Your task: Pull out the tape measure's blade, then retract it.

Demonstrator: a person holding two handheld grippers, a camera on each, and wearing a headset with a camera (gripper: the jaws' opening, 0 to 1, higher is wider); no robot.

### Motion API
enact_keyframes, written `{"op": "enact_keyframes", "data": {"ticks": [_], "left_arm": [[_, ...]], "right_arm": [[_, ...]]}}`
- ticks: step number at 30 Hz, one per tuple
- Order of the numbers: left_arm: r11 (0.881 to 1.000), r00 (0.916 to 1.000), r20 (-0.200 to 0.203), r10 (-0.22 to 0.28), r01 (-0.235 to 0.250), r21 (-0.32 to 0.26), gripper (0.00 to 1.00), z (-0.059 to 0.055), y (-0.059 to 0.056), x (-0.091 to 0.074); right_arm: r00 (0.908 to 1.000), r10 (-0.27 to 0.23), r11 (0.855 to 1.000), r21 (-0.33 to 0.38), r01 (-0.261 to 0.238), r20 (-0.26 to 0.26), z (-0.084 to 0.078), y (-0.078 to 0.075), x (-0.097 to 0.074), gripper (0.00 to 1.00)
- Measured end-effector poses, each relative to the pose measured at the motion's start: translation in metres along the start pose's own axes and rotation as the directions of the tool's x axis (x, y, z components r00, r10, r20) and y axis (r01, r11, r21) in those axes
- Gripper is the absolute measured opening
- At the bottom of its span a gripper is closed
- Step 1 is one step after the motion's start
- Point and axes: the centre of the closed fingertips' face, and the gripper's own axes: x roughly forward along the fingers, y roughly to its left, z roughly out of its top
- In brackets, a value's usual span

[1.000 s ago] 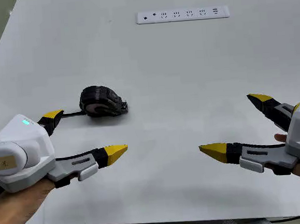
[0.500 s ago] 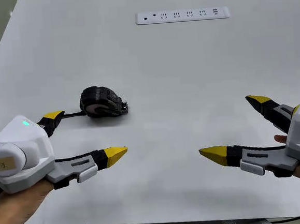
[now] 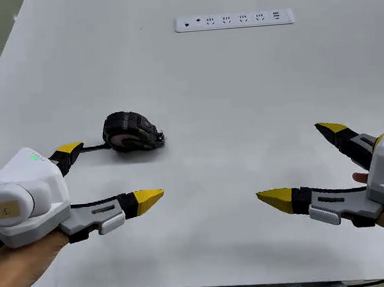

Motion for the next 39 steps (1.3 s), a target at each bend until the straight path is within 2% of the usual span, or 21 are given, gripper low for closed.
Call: {"op": "enact_keyframes", "data": {"ticks": [15, 25, 39], "left_arm": [[1.000, 0.9997, -0.021, -0.011, 0.011, 0.021, 0.99, 0.003, 0.003, 0.001], [0.999, 0.9986, -0.046, -0.029, 0.031, 0.045, 0.99, 0.003, 0.006, 0.003], [0.992, 0.9943, -0.078, -0.073, 0.080, 0.092, 0.98, 0.005, 0.015, 0.008]], "right_arm": [[0.9996, 0.019, 1.000, -0.010, -0.019, -0.018, 0.000, -0.001, 0.001, 0.99], [0.9963, 0.069, 0.997, -0.025, -0.070, -0.052, -0.003, 0.001, 0.005, 0.99], [0.9886, 0.132, 0.989, -0.060, -0.136, -0.072, -0.004, -0.003, 0.021, 0.99]]}}
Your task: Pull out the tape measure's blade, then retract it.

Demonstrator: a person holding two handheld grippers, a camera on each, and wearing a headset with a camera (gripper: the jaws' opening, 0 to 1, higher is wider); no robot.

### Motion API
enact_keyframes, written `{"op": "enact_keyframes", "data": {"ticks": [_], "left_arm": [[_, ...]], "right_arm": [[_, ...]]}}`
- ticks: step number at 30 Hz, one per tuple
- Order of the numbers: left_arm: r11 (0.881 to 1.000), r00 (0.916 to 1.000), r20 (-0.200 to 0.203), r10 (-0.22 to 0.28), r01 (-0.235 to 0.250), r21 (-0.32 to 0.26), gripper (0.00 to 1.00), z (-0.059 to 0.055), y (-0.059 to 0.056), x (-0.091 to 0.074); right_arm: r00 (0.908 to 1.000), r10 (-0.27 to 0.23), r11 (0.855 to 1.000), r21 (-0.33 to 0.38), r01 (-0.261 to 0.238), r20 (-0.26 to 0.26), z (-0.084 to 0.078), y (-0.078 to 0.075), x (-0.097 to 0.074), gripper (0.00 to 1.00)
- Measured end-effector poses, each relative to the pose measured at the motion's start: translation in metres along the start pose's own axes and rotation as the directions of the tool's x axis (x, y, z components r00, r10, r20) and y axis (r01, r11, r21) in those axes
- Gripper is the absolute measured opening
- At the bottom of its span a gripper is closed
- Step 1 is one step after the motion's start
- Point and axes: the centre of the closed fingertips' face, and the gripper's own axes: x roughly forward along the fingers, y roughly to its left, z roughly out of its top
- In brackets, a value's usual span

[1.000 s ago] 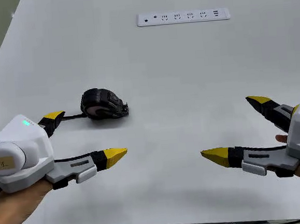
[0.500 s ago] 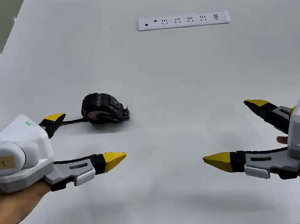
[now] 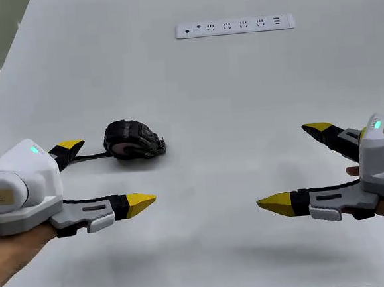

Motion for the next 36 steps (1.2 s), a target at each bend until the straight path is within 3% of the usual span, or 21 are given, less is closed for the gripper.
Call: {"op": "enact_keyframes", "data": {"ticks": [21, 36], "left_arm": [[0.995, 0.9958, -0.054, -0.074, 0.077, 0.067, 0.99, 0.004, 0.022, 0.015], [0.980, 0.9849, -0.119, -0.126, 0.142, 0.138, 0.99, 0.001, 0.035, 0.026]], "right_arm": [[0.9935, 0.108, 0.989, -0.098, -0.111, -0.038, 0.008, -0.012, 0.033, 0.99], [0.9812, 0.186, 0.963, -0.187, -0.193, -0.050, 0.019, -0.014, 0.065, 0.99]]}}
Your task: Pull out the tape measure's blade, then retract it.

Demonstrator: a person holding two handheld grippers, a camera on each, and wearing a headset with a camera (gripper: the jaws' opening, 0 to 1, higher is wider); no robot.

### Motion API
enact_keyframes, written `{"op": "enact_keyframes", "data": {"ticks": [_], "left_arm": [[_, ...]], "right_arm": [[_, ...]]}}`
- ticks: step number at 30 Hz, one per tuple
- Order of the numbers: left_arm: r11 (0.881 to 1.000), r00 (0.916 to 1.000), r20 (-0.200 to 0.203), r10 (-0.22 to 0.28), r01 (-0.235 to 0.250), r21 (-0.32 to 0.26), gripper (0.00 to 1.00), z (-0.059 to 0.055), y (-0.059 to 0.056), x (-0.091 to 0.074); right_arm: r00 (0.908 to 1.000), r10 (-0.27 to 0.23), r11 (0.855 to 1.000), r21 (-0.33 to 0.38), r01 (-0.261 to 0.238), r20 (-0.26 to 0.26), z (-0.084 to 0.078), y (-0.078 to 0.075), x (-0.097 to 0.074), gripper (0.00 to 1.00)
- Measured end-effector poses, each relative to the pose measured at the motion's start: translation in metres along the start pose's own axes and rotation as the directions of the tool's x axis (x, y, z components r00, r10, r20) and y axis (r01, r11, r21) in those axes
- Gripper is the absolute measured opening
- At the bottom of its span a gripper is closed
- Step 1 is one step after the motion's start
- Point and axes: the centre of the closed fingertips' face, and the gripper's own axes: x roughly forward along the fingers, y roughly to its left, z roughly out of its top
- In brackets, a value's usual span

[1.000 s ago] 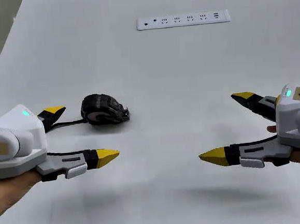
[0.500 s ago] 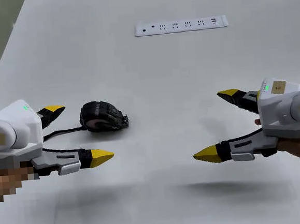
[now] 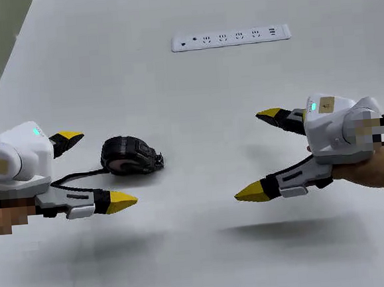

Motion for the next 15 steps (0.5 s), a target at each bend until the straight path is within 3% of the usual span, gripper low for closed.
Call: {"op": "enact_keyframes", "data": {"ticks": [15], "left_arm": [[0.996, 0.9974, -0.047, -0.054, 0.057, 0.061, 0.98, -0.003, 0.011, 0.009]], "right_arm": [[0.9970, 0.077, 0.996, -0.048, -0.078, -0.006, 0.006, -0.001, 0.027, 0.92]]}}
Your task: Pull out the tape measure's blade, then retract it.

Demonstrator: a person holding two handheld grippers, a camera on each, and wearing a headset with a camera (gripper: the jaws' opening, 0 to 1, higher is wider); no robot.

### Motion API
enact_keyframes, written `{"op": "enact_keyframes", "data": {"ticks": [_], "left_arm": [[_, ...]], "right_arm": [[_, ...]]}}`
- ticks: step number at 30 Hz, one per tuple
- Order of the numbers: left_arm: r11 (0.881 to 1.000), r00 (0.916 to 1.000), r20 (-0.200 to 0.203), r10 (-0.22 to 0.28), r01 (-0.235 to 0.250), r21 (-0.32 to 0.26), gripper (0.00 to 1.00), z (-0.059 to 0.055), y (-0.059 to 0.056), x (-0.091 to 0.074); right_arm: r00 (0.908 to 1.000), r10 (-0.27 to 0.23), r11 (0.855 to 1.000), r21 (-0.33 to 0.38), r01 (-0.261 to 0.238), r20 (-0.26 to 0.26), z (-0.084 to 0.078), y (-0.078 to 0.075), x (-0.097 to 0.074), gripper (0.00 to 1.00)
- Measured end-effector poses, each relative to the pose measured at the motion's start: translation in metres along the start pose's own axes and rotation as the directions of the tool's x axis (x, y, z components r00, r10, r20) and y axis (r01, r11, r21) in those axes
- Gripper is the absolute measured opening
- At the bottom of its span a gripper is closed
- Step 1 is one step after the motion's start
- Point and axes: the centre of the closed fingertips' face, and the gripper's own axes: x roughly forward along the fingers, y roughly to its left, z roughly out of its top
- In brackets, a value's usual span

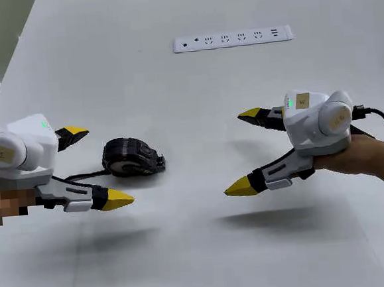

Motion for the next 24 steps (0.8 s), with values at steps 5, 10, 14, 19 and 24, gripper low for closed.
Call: {"op": "enact_keyframes", "data": {"ticks": [5, 10, 14, 19, 24], "left_arm": [[0.999, 0.9996, -0.017, -0.021, 0.021, 0.026, 0.95, -0.001, 0.005, 0.003], [0.997, 0.9986, -0.032, -0.042, 0.044, 0.069, 0.87, -0.002, 0.006, 0.006], [0.993, 0.9970, -0.041, -0.065, 0.068, 0.094, 0.80, -0.001, 0.007, 0.007], [0.985, 0.9936, -0.070, -0.089, 0.098, 0.142, 0.68, -0.004, 0.008, 0.010], [0.975, 0.9883, -0.094, -0.120, 0.135, 0.176, 0.56, -0.005, 0.007, 0.012]], "right_arm": [[0.9999, 0.017, 1.000, -0.004, -0.017, -0.001, 0.002, -0.002, 0.010, 0.90], [0.9992, 0.041, 0.999, -0.022, -0.041, -0.001, 0.004, -0.001, 0.021, 0.85], [0.9984, 0.056, 0.997, -0.046, -0.056, 0.001, 0.007, -0.001, 0.030, 0.78], [0.9974, 0.071, 0.994, -0.082, -0.072, -0.005, 0.010, -0.002, 0.041, 0.68], [0.9954, 0.094, 0.989, -0.113, -0.096, -0.020, 0.009, -0.002, 0.054, 0.60]]}}
